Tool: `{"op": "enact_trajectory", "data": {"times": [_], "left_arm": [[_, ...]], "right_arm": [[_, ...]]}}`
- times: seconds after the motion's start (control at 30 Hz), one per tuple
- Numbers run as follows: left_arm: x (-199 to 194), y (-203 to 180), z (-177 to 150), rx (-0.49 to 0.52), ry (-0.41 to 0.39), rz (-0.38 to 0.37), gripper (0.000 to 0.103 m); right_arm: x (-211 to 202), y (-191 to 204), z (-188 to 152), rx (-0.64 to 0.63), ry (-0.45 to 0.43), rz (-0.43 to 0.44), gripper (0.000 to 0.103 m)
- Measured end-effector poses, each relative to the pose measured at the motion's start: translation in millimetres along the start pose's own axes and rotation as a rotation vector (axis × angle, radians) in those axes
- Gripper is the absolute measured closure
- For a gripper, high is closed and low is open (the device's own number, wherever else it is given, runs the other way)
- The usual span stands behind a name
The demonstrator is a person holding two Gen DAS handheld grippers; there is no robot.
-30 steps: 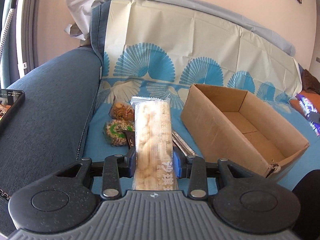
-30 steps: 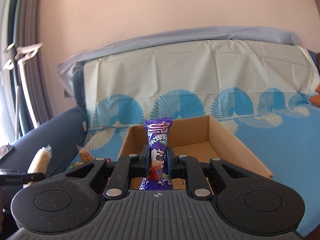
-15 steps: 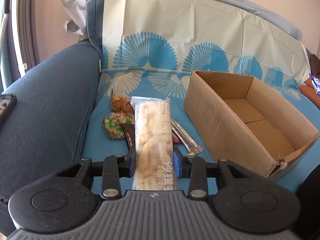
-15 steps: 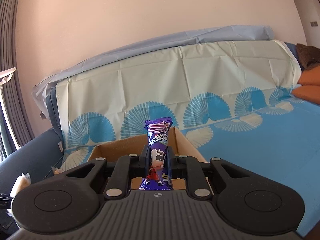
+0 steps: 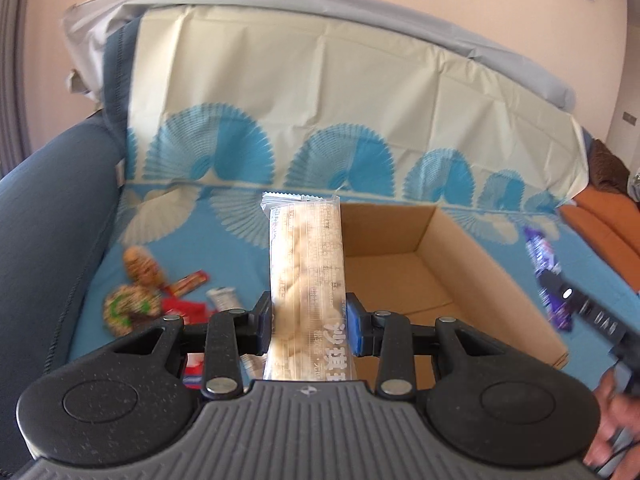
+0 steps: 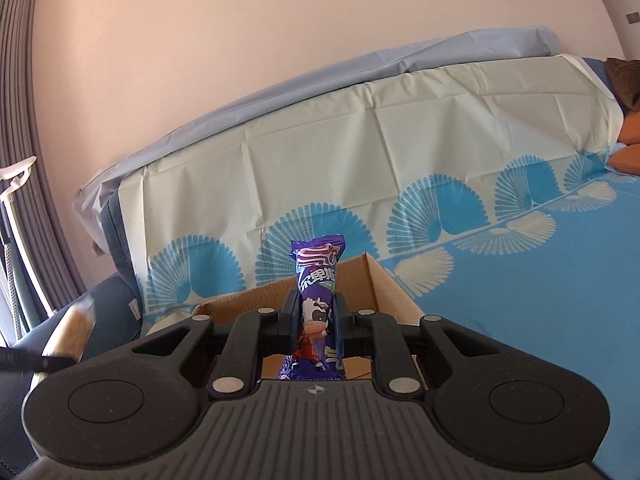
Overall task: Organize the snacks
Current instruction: 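Carry the purple candy bar over the box with the right tool while the left tool carries the cracker pack, then open the right tool to drop the candy bar while the left tool drops the cracker pack into the box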
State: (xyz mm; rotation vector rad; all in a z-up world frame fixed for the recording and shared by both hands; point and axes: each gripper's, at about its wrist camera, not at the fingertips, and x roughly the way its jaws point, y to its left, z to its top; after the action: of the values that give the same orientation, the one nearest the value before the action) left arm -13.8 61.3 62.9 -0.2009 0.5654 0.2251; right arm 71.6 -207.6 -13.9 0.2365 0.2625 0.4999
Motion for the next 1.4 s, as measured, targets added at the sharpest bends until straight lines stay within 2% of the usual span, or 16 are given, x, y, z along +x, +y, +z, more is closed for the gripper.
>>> {"op": "enact_trajectory", "data": {"times": [0.23, 0.43, 1.17, 1.27, 1.33, 1.4], "left_arm": [[32.3, -54.0, 14.7, 0.029, 0.004, -0.066, 0.063], [46.3, -82.2, 18.4, 0.055, 0.003, -0.108, 0.063], [48.6, -95.3, 32.9, 0.029, -0.030, -0.137, 0.063], [49.0, -93.0, 35.1, 0.018, -0.017, -0.145, 0.063], [47.4, -91.0, 36.7, 0.010, -0.025, -0.151, 0.063], [46.1, -90.5, 38.6, 0.015, -0.031, -0.146, 0.057]], "right_arm": [[-0.7, -1.9, -0.5, -0.008, -0.008, -0.001, 0.086], [-0.8, -1.7, -1.9, -0.011, -0.012, -0.002, 0.086], [3.4, -0.3, -3.3, -0.039, 0.006, 0.006, 0.086], [6.7, 1.2, -2.8, -0.047, 0.017, -0.011, 0.083], [7.7, 2.7, -2.1, -0.052, 0.015, -0.013, 0.068], [6.8, 3.4, -2.2, -0.058, 0.007, -0.015, 0.062]]}}
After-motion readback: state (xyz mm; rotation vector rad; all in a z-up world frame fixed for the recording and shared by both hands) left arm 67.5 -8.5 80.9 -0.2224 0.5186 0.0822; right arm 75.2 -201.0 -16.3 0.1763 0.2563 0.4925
